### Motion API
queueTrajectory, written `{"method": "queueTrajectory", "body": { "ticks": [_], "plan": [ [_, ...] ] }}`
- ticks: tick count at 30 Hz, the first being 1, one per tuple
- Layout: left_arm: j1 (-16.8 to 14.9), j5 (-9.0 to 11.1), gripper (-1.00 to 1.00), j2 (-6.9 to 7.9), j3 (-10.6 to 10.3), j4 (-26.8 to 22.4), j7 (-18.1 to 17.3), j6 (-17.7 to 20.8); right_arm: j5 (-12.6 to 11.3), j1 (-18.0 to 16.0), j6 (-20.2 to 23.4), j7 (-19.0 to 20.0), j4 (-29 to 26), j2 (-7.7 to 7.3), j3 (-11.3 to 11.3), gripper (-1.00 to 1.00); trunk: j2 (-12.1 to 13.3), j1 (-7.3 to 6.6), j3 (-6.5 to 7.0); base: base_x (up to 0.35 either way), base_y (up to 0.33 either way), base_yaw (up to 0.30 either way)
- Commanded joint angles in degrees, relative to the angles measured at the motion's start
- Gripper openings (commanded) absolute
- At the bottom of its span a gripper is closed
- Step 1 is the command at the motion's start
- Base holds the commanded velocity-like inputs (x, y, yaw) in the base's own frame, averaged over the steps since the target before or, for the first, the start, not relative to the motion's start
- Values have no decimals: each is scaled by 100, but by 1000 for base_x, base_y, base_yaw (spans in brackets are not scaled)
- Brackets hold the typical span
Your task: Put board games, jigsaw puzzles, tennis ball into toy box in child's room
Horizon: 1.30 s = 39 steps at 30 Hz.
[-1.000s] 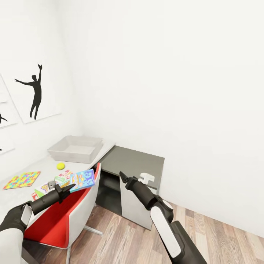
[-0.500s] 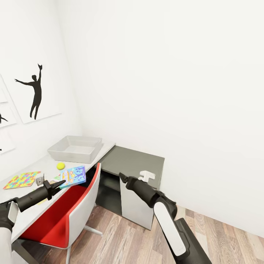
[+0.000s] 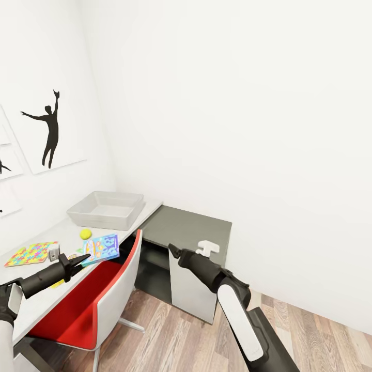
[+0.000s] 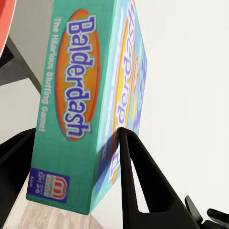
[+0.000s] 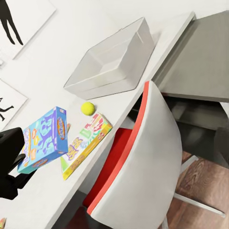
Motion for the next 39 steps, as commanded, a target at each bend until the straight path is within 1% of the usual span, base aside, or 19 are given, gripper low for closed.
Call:
{"method": "queueTrajectory", "body": {
  "ticks": [1, 5, 15, 21, 24, 33, 39],
  "plan": [
    [-10, -51, -100, -5, 26, -5, -37, 43, -60, -2, 15, -53, -10, 0, 6, 100, -14, 4, -14, 0, 0, 0],
    [-10, -53, -100, -8, 20, -77, -39, 28, -60, 6, 6, -46, -15, 6, 33, 100, -14, 4, -14, 35, 0, 92],
    [-10, -60, -100, -12, 9, -113, -33, 0, -60, 7, 3, -44, -9, 8, 50, 100, -14, 4, -14, 256, 0, 261],
    [-10, -60, -100, -15, 4, -114, -29, -14, -60, 5, 0, -44, -5, 3, 17, 100, -14, 4, -15, 105, -60, 227],
    [-10, -60, -100, -16, 3, -114, -32, -16, -60, 9, -4, -44, -7, 1, 5, 100, -14, 4, -15, 78, -212, 62],
    [-5, -52, -100, -16, 0, -186, -39, -11, -60, 11, -5, -44, -8, -1, 24, 100, -14, 4, -15, 17, -16, 3],
    [-4, -52, -100, -16, -1, -200, -35, -11, -60, 12, -5, -44, -11, -1, 35, 100, -14, 4, -15, 182, -78, 3]
  ]
}}
